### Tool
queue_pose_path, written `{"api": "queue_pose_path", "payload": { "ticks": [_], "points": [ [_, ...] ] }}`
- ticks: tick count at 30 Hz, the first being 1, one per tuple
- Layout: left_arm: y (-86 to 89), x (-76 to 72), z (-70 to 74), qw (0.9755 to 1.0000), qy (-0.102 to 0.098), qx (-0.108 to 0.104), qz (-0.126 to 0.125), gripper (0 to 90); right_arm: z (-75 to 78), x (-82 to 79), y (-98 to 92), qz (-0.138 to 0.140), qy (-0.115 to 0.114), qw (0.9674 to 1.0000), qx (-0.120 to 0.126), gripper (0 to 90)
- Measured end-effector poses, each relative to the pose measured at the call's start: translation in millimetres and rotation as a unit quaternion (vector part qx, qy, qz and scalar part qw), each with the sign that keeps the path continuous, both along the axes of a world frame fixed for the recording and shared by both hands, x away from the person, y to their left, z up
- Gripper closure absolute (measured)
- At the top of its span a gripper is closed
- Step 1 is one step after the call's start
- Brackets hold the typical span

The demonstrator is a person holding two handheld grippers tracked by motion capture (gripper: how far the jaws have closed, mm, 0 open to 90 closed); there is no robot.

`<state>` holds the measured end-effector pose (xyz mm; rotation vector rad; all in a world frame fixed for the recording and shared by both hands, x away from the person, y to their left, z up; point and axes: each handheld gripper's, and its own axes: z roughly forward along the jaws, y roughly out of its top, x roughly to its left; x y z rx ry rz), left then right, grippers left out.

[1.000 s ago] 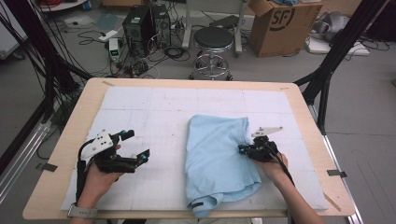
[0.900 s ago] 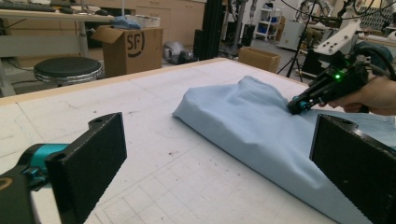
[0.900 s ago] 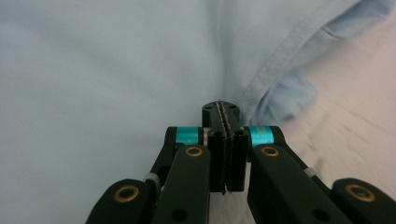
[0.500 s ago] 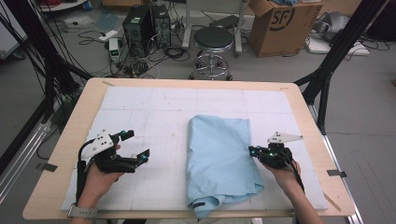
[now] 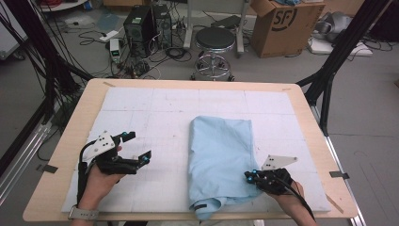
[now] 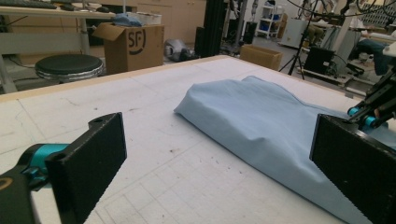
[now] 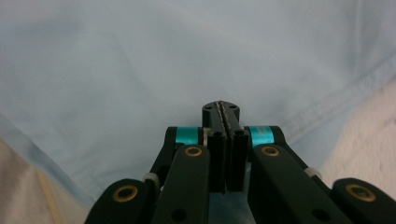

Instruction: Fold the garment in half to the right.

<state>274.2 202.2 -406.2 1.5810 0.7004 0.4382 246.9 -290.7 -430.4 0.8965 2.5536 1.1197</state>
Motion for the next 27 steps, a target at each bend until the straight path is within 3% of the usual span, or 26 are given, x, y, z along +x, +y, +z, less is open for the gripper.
{"api": "queue_pose_path", "payload": {
  "ticks": [3,5,7,9,10,13,17,21,27],
  "points": [
    [0.9,-0.2,0.5,1.0000,-0.002,-0.001,0.000,4.5,-8.7,-0.4,-10.8,-0.011,0.006,0.9999,-0.011,89.8],
    [1.5,0.0,0.3,1.0000,-0.001,-0.002,0.001,4.5,-11.0,-1.0,-17.7,-0.014,0.011,0.9998,0.009,89.8],
    [2.4,0.4,0.0,1.0000,0.000,-0.001,0.004,4.5,-10.6,-0.9,-19.0,-0.017,0.011,0.9997,0.014,89.7],
    [3.2,0.6,-0.2,1.0000,0.000,-0.002,0.005,4.4,-5.5,-2.3,-16.5,-0.020,0.001,0.9996,0.021,89.6],
    [3.4,0.7,-0.3,1.0000,0.001,-0.003,0.005,4.5,1.6,-4.3,-13.5,-0.020,-0.009,0.9989,0.042,89.5],
    [3.9,1.3,-0.6,1.0000,0.002,-0.003,0.006,4.4,17.9,-9.9,-0.1,-0.013,-0.034,0.9952,0.090,89.6],
    [4.9,1.0,-0.5,1.0000,0.002,-0.005,0.007,4.4,26.9,-22.8,36.2,0.022,-0.043,0.9903,0.130,89.5],
    [6.6,0.5,-0.2,0.9999,0.000,-0.006,0.008,4.5,23.8,-29.5,65.0,0.060,-0.035,0.9875,0.142,89.5],
    [6.4,-0.1,0.4,0.9999,-0.001,-0.008,0.007,4.4,14.3,-33.1,88.9,0.088,-0.021,0.9880,0.125,89.5]
  ]
}}
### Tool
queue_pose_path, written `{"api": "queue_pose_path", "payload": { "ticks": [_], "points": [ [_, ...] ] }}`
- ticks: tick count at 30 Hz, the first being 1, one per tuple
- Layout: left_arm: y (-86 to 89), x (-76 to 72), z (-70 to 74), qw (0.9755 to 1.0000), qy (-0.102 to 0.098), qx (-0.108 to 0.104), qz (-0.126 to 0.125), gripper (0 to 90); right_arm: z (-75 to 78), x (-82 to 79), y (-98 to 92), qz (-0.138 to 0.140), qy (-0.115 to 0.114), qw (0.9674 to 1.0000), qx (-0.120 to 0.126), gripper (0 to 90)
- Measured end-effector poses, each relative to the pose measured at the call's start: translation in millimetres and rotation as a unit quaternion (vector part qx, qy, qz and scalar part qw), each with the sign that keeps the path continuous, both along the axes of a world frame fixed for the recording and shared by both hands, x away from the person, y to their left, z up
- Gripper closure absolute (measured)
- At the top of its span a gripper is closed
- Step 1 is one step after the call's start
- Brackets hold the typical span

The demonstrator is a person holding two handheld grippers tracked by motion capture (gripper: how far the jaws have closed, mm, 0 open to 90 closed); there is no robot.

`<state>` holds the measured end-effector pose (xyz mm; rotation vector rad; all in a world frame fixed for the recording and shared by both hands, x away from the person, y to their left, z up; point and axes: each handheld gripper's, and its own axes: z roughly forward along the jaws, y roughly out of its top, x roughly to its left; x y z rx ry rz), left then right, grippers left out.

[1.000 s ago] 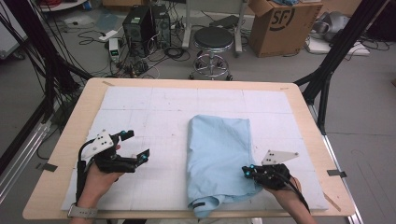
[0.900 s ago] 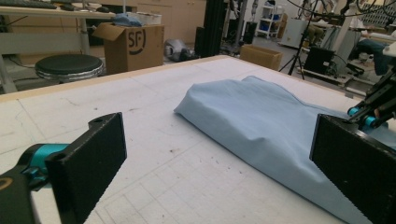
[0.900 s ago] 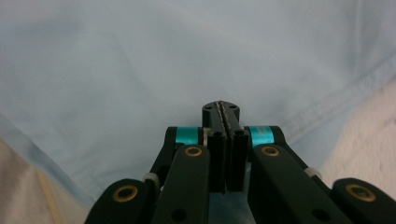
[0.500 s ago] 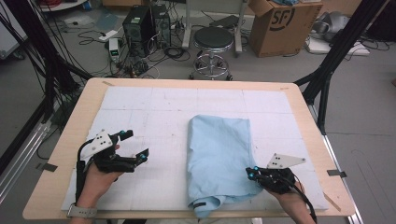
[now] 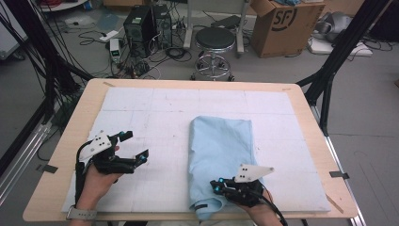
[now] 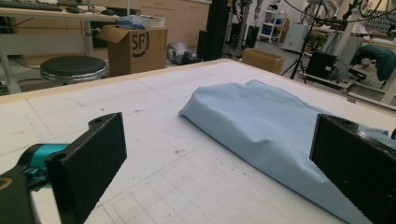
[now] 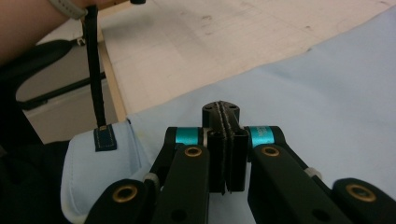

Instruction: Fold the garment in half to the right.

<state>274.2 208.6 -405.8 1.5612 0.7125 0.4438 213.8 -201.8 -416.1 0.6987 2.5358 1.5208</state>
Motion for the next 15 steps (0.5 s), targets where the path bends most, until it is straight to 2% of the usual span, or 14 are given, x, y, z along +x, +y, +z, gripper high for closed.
{"api": "queue_pose_path", "payload": {
  "ticks": [4,9,13,15],
  "points": [
    [-0.3,0.0,0.2,1.0000,0.000,0.000,-0.001,4.4,-9.2,-5.7,6.7,0.011,-0.010,0.9994,-0.033,89.5],
    [-0.7,-0.4,0.5,1.0000,-0.001,-0.001,-0.001,4.4,-24.7,-9.0,7.1,0.017,-0.018,0.9981,-0.056,89.7],
    [-0.7,-0.4,0.5,1.0000,-0.002,0.001,-0.001,4.5,-32.7,-8.4,0.4,0.010,-0.001,0.9998,-0.017,89.6],
    [-0.8,-0.8,0.7,1.0000,-0.003,-0.001,-0.002,4.5,-29.8,-9.1,-3.3,0.002,-0.008,1.0000,0.001,89.6]
  ]
}}
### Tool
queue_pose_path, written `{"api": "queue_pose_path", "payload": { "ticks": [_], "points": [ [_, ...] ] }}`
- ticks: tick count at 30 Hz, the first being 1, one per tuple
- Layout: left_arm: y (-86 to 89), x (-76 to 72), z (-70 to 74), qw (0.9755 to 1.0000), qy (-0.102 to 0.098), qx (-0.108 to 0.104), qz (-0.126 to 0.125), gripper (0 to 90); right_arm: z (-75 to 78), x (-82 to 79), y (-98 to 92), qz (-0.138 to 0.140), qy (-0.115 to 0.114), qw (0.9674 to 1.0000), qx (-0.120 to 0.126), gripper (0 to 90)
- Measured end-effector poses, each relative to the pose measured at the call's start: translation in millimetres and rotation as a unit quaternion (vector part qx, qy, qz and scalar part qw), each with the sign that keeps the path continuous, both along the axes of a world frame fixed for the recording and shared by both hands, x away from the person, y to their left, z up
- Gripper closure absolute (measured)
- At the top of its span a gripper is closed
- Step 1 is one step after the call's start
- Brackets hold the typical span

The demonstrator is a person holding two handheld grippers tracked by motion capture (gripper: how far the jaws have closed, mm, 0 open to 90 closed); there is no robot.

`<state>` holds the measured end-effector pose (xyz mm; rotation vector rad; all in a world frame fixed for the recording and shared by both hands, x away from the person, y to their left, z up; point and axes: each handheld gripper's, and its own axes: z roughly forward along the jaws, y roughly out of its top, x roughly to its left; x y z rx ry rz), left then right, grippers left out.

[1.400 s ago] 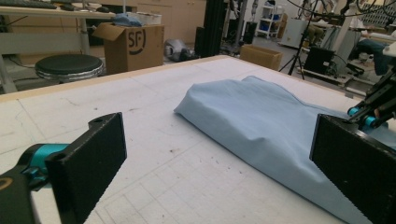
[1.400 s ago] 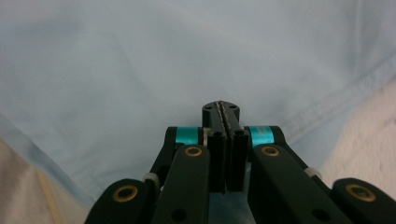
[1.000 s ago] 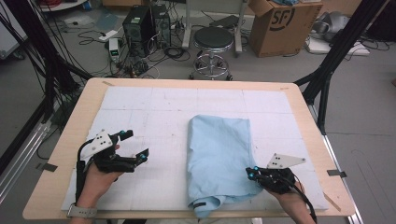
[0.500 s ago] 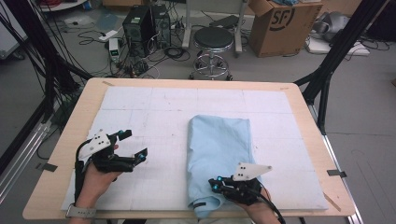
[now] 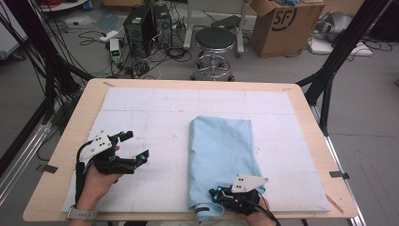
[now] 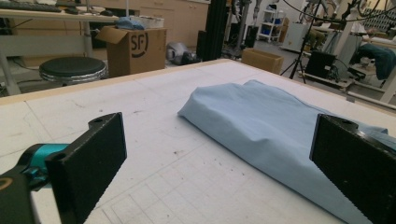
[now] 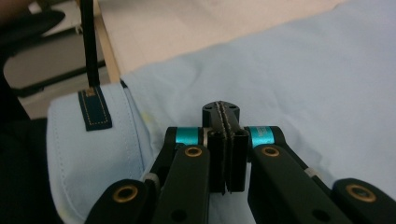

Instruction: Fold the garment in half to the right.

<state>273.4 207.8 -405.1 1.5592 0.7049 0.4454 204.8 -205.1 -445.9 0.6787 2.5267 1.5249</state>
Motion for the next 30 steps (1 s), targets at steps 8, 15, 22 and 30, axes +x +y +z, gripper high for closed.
{"api": "queue_pose_path", "payload": {
  "ticks": [8,15,22,30],
  "points": [
    [0.4,-1.3,0.9,1.0000,-0.008,-0.002,-0.003,4.4,28.7,16.1,-31.8,-0.066,-0.032,0.9957,0.056,86.1],
    [2.1,-4.2,2.7,0.9998,-0.019,-0.009,-0.006,4.4,49.2,37.6,-70.9,-0.125,-0.057,0.9876,0.076,63.1],
    [7.7,-5.4,3.1,0.9995,-0.029,-0.010,0.007,4.4,50.5,56.0,-106.1,-0.170,-0.079,0.9785,0.087,33.1],
    [15.3,-4.9,1.6,0.9988,-0.039,-0.016,0.024,1.7,47.7,63.0,-131.9,-0.241,-0.090,0.9634,0.075,0.0]
  ]
}}
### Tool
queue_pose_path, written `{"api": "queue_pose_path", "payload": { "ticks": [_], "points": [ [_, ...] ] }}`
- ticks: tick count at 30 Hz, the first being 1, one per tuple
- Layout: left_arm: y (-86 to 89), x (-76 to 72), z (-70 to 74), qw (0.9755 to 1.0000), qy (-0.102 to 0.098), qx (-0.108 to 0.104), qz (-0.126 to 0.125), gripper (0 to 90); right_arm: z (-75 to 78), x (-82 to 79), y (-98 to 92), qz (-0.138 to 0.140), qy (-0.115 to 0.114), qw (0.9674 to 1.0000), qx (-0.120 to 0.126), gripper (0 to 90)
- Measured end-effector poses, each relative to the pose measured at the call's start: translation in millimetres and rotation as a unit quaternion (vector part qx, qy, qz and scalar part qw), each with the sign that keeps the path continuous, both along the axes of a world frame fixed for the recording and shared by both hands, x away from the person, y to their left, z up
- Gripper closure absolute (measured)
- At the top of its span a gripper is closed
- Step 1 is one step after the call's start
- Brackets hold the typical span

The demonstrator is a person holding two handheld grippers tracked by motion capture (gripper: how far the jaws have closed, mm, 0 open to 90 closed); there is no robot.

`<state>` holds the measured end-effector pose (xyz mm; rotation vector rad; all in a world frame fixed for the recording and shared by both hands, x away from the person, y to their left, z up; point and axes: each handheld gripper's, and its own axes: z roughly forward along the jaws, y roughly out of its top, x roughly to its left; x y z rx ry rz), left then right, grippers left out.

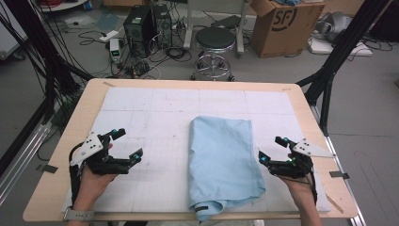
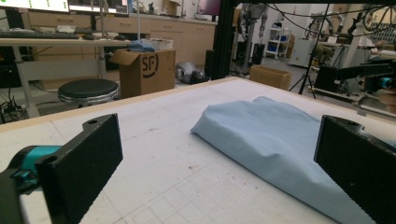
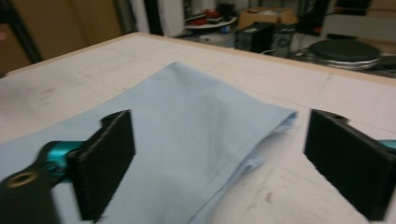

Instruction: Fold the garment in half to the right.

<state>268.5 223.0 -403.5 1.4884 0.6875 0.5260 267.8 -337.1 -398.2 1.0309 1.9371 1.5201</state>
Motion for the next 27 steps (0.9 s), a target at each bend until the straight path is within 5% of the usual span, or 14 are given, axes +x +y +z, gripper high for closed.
{"api": "queue_pose_path", "payload": {
  "ticks": [7,14,19,24,27],
  "points": [
    [12.7,-2.0,-1.5,0.9996,-0.005,0.003,0.026,1.7,3.7,-6.6,-11.6,-0.056,-0.022,0.9980,0.018,0.1],
    [27.7,-4.9,-4.8,0.9976,-0.011,0.006,0.068,1.7,1.1,-13.8,-18.7,-0.087,-0.050,0.9949,-0.001,0.1],
    [34.8,-6.5,-9.9,0.9961,-0.008,0.004,0.087,1.7,-7.5,-19.7,-17.9,-0.091,-0.053,0.9943,-0.018,0.1],
    [42.5,-10.0,-16.9,0.9943,-0.009,0.005,0.106,1.7,-26.0,-20.2,-28.3,-0.091,-0.054,0.9940,0.024,0.1],
    [44.4,-12.8,-20.1,0.9922,-0.011,0.015,0.123,1.7,-29.6,-21.5,-31.6,-0.096,-0.061,0.9934,0.013,0.1]
  ]
}}
